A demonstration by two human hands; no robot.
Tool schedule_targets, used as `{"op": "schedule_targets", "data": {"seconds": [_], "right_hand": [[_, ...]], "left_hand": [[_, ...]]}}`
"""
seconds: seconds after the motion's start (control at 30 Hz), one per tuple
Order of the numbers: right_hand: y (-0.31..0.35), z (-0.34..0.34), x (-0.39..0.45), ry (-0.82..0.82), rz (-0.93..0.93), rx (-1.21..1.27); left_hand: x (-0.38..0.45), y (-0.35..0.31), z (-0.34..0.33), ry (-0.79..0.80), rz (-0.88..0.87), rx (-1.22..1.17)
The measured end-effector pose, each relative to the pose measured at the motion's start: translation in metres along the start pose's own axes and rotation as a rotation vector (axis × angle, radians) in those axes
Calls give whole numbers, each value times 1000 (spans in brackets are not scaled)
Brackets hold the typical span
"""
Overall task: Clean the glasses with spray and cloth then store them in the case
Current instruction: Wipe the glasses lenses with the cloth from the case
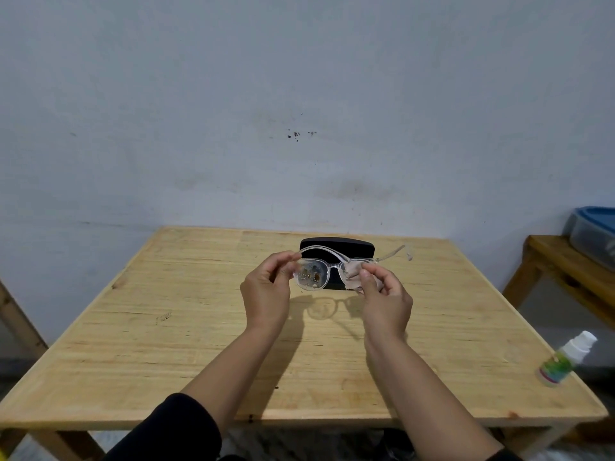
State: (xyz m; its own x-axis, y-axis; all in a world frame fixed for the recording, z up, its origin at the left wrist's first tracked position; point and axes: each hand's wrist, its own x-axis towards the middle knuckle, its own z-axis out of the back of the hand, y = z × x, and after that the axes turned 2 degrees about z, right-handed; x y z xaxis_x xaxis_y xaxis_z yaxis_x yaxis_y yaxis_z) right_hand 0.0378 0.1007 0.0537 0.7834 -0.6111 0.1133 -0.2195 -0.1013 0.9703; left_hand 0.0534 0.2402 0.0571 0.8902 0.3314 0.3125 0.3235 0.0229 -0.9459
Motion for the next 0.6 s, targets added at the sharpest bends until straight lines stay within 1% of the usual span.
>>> {"op": "schedule_targets", "data": {"seconds": [0.1, 0.17, 0.3, 0.4, 0.5, 0.6], "right_hand": [[1, 4, -3, 67, -14, 14], [3, 5, -4, 73, -16, 28], [2, -2, -9, -23, -42, 24], [7, -12, -13, -58, -68, 80], [12, -16, -14, 6, -87, 180], [15, -14, -10, 112, -93, 170]], "left_hand": [[1, -1, 2, -6, 7, -11], [1, -2, 2, 5, 0, -8], [-4, -3, -1, 30, -31, 37], [-6, -3, -4, 25, -58, 54], [-4, -4, -6, 18, -66, 59], [0, -5, -6, 11, -62, 56]]}}
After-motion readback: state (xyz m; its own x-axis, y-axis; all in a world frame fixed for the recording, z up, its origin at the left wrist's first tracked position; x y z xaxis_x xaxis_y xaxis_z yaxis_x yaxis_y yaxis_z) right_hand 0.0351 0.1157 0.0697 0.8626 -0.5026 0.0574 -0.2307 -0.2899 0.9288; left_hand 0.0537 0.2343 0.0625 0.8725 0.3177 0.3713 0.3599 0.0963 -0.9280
